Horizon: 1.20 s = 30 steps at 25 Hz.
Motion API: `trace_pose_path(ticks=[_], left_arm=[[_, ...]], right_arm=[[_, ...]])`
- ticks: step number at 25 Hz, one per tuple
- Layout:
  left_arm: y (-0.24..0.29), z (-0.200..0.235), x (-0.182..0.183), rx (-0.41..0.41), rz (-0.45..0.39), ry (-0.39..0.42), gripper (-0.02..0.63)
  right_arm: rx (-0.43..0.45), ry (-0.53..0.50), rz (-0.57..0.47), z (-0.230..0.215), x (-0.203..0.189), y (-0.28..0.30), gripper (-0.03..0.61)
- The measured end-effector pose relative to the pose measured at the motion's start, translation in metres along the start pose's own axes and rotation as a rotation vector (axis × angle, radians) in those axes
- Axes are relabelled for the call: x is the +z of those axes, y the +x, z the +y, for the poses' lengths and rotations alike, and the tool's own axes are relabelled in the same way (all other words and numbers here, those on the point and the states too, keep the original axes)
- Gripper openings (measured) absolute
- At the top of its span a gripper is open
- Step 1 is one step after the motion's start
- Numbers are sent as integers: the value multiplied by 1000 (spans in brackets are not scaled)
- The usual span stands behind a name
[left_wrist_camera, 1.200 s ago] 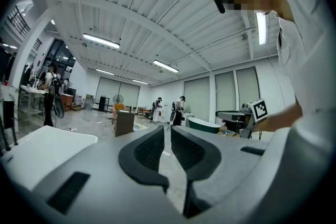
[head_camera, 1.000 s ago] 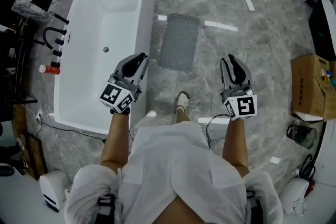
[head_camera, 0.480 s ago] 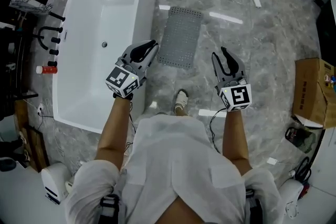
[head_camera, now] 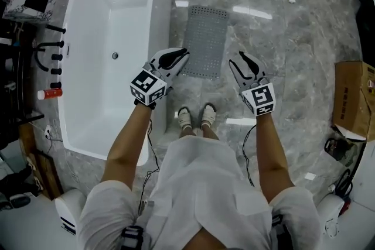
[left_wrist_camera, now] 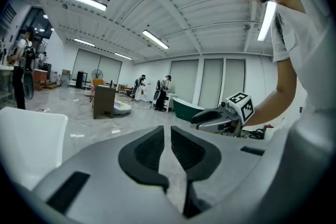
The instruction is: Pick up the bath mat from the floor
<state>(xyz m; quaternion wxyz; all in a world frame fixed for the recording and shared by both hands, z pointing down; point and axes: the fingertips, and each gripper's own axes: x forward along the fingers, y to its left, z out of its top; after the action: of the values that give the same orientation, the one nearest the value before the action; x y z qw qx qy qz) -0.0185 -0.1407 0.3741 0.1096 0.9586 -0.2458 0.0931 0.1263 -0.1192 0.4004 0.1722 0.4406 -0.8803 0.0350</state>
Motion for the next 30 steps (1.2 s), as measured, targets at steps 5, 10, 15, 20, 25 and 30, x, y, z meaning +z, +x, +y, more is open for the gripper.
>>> trace_pose_path(ticks=[5,10,15,20,25,30], left_arm=[[23,28,-47,-85,63,-16,48],[63,46,-103,-133,104,19,51],[99,80,-162,-51,69,-38,85],[131,96,-252,36,97,-66,109],[159,111,-349,17,224,-55,109],[185,141,-427,65,281,-99,117]], right_arm=[[69,-36,138,13,-62,49,203],[155,-79,260,25,-149,89,225],[210,-101,376,37,-242,126,244],[276,-102,476,54,-338,160,259],[341,-98,592,62,-426,195,261],[409,-94,701,65,-514,228,268]])
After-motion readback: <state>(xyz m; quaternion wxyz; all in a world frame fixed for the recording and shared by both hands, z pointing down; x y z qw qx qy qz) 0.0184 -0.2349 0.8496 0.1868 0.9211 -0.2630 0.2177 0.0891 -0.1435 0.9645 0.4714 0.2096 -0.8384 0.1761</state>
